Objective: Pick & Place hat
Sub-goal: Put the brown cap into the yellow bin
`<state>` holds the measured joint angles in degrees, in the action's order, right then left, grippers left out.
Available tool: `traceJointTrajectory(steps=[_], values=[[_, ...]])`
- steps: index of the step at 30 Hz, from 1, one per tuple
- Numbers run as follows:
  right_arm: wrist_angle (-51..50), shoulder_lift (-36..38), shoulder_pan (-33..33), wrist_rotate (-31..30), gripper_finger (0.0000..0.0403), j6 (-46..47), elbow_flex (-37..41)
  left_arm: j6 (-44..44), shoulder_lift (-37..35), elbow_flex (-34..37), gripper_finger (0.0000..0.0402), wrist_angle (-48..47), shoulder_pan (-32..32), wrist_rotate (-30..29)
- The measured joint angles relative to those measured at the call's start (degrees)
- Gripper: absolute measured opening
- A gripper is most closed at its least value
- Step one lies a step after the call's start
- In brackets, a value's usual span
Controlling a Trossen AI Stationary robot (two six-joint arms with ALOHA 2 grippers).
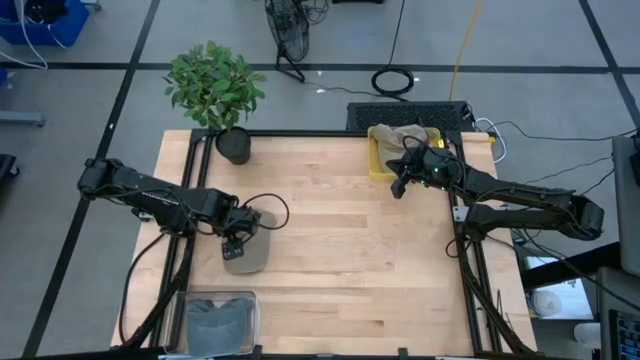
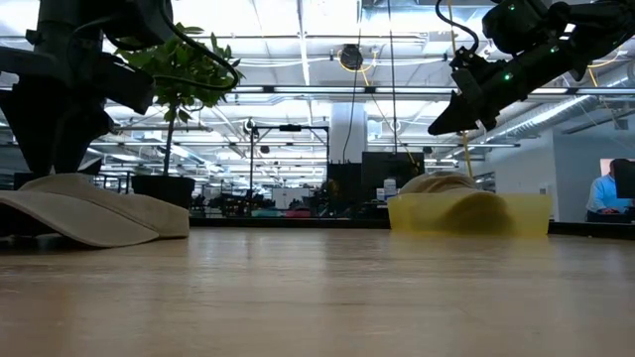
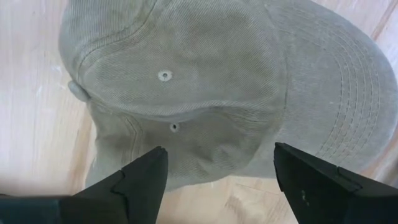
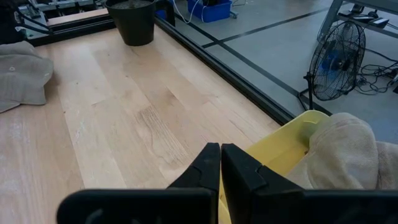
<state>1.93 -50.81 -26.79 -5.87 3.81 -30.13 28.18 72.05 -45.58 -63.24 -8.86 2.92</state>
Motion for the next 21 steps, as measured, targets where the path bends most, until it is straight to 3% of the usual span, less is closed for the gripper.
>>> traceJointTrajectory(steps=[21], values=[[0.0,0.0,0.0,0.0,0.0004,0.0,0.0,-1.5,0.0,0.0,0.0292,0.0,-0.2,-0.8]])
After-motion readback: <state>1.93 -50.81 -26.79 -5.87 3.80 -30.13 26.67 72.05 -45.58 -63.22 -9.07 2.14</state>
